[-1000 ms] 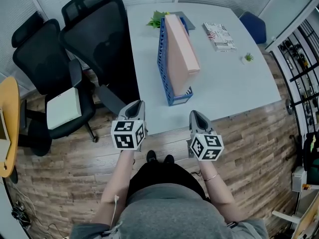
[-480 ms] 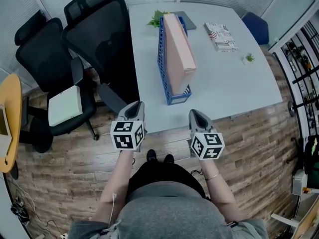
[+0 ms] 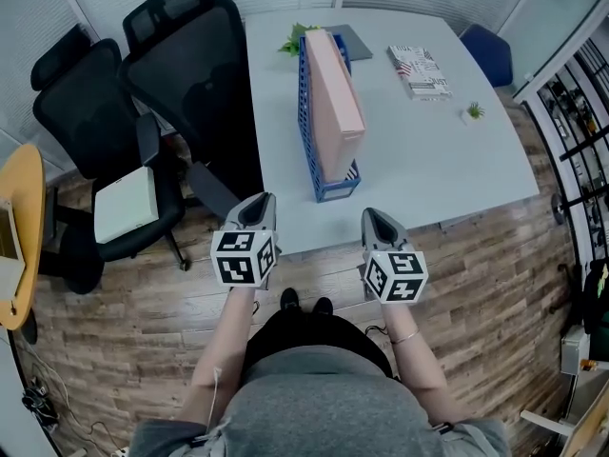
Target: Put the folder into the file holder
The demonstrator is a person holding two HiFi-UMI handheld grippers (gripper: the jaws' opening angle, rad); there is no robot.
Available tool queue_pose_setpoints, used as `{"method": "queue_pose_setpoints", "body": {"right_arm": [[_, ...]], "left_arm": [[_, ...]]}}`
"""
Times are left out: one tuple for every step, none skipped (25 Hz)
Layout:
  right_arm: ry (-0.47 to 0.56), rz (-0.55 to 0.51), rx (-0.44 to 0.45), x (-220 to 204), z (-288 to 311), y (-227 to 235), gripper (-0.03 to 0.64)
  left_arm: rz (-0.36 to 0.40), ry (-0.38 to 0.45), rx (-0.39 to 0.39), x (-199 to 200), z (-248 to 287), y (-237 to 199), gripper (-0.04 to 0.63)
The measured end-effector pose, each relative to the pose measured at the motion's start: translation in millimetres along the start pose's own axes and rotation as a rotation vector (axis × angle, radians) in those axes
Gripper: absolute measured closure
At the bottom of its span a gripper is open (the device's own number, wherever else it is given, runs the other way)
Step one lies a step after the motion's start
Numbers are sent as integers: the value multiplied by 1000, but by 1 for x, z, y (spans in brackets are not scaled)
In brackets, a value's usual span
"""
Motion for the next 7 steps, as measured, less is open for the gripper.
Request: {"method": "queue_pose_setpoints", "body": {"right_arm": [[4, -1, -3, 1, 0, 2, 615], [6, -2, -5, 2, 0, 4, 615], [7, -4, -7, 2, -1, 6, 615], [7, -5, -8, 1, -2, 7, 615], [5, -6, -9, 1, -3, 8, 615], [2, -6, -10, 0, -3, 8, 615], [0, -7, -11, -1, -4, 9, 615]], "left_arm": [[2, 1, 0, 1, 1, 1, 558], [4, 2, 0, 1, 2, 2, 560], [5, 1, -1, 1, 2, 3, 560], [6, 0, -1, 0, 2, 5, 560], [6, -3, -1, -1, 2, 6, 560], [6, -5, -1, -2, 2, 6, 560], [5, -7, 0, -3, 1, 7, 560]]}}
Point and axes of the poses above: the fingertips, and each gripper's own axes: z forward along the fingers, y to its right, x out of its top, the point moved 9 cm from there along -z, backward along the fingers, and after that the axes turned 2 degrees about -y, right-handed, at the moved point
